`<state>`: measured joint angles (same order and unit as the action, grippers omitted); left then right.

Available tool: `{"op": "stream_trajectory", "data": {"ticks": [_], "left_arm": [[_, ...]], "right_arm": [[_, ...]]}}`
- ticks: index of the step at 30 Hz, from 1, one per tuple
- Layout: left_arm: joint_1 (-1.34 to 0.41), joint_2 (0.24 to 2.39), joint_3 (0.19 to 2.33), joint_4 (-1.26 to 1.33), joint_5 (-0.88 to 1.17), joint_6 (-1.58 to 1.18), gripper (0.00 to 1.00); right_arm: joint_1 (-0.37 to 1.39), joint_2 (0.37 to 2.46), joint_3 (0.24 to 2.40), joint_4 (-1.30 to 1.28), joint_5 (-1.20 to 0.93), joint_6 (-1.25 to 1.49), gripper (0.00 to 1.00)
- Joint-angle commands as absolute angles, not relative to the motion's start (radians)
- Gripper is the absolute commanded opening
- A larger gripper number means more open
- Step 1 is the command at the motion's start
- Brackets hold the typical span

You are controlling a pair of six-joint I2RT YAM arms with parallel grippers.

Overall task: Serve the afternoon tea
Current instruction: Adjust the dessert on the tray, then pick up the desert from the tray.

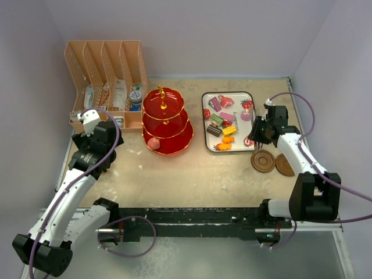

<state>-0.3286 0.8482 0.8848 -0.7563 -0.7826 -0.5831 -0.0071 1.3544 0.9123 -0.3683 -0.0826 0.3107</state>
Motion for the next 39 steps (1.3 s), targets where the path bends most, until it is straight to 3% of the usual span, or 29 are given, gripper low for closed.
{"op": "stream_trajectory", "data": {"ticks": [1,14,22,39], "left_arm": [[-0.331,0.836,0.892,-0.722,-0.776,-0.576,1.00],[-0.331,0.836,0.892,-0.721,-0.775,-0.576,1.00],[-0.331,0.840,0.892,-0.719,-0.772,-0.574,0.99],[-0.331,0.845,0.892,-0.718,-0.769,-0.570,1.00]], "right_arm": [[-0.011,1.289,0.949,-0.382,-0.062,0.328,0.39],[-0.011,1.385,1.043,-0.454,-0.015,0.249,0.52],[-0.011,1.456,1.104,-0.468,0.081,0.228,0.53],[-0.007,1.543,1.141,-0.480,0.003,0.188,0.54]]}}
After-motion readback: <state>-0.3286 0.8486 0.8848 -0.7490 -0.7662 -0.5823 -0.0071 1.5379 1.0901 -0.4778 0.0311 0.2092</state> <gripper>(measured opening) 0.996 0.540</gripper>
